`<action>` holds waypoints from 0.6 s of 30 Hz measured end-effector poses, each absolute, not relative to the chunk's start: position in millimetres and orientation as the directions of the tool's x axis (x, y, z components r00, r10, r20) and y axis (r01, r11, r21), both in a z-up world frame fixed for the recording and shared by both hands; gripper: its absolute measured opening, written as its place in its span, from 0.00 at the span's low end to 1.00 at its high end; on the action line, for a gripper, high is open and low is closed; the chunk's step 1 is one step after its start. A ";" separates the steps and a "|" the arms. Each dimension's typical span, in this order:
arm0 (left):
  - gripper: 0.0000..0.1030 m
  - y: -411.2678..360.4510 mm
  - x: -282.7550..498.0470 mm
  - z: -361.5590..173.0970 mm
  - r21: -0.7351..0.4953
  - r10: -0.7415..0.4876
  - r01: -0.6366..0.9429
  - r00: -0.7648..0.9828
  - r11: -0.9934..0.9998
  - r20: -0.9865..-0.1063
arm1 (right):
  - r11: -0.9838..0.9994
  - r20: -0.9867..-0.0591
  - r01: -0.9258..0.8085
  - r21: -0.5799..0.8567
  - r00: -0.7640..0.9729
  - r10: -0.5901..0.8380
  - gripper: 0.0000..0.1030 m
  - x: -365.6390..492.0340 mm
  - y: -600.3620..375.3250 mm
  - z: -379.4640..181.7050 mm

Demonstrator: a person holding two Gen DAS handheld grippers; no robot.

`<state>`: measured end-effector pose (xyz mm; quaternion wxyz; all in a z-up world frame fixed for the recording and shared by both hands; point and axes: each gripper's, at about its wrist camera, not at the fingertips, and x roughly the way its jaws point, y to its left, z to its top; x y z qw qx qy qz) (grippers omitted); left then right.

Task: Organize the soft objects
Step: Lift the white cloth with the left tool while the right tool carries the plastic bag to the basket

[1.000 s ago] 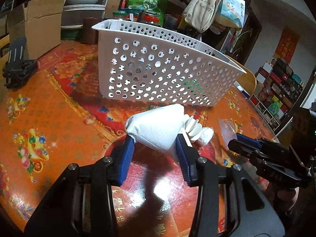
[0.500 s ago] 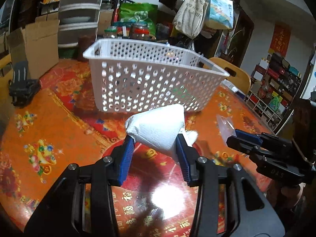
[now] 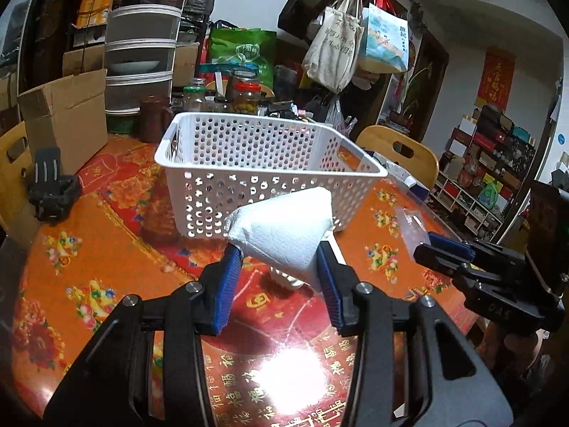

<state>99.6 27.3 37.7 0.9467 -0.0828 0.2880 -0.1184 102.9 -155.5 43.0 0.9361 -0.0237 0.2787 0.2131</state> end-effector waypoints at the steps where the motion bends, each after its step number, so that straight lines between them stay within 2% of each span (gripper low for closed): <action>1: 0.39 27.9 99.4 39.2 -0.224 -0.270 0.175 0.808 0.959 -0.524 | 0.909 -0.529 -0.411 0.073 0.757 0.385 0.27 101.5 -155.6 45.1; 18: 0.39 39.3 120.3 77.4 -0.215 -0.250 0.160 0.825 0.964 -0.508 | 0.919 -0.458 -0.392 0.025 0.813 0.359 0.27 110.6 -160.7 92.3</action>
